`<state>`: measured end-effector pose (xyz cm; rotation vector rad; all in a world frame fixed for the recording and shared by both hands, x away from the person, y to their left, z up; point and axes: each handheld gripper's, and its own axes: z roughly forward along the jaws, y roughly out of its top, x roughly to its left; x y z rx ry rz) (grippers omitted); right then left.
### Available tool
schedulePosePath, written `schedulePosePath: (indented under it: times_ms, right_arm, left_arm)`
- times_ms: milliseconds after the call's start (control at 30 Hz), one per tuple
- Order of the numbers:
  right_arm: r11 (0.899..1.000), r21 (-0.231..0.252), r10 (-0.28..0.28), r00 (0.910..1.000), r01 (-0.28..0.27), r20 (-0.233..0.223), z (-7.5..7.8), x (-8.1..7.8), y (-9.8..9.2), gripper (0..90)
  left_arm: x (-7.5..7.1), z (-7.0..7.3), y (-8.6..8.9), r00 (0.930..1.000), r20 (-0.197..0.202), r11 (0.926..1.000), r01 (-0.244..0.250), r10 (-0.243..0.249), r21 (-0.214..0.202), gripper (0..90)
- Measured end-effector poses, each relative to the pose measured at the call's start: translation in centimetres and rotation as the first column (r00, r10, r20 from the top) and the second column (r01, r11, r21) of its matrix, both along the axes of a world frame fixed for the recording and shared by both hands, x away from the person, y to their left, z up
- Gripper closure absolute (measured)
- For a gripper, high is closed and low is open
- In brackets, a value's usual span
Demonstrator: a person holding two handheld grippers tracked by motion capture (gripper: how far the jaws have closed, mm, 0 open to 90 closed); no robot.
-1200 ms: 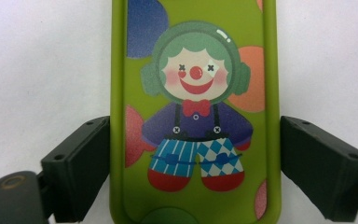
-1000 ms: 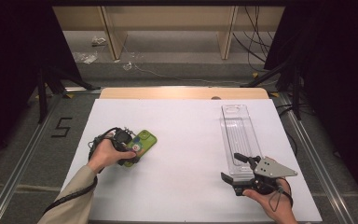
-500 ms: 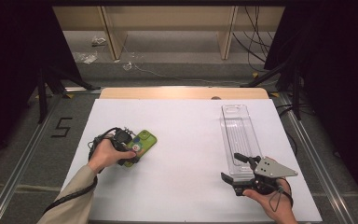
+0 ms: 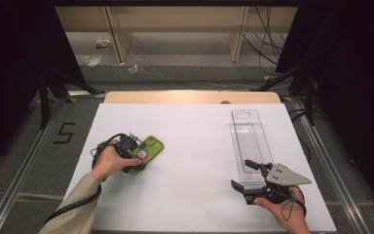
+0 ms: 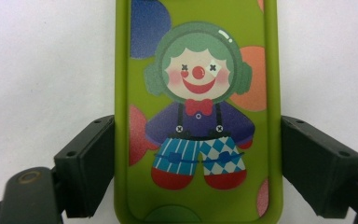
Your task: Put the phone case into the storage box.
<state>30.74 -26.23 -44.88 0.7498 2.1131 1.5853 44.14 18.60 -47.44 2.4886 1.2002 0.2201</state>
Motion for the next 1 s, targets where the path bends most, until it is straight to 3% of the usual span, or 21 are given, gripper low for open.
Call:
schedulePosePath:
  times_ms: [567, 1000]
  right_arm:
    - [1.000, -0.001, -0.001, 1.0000, 0.001, 0.003, 0.0, 0.0, 0.0, 16.8]
    - [1.000, 0.002, -0.003, 1.0000, 0.003, 0.003, 0.0, 0.0, 0.0, 16.9]
  left_arm:
    - [-0.8, 1.4, -0.8, 0.9971, 0.076, 0.9985, 0.007, -0.003, -0.054, 16.3]
    - [-1.6, 2.0, -1.5, 0.9909, 0.134, 0.9960, 0.026, -0.015, -0.085, 16.3]
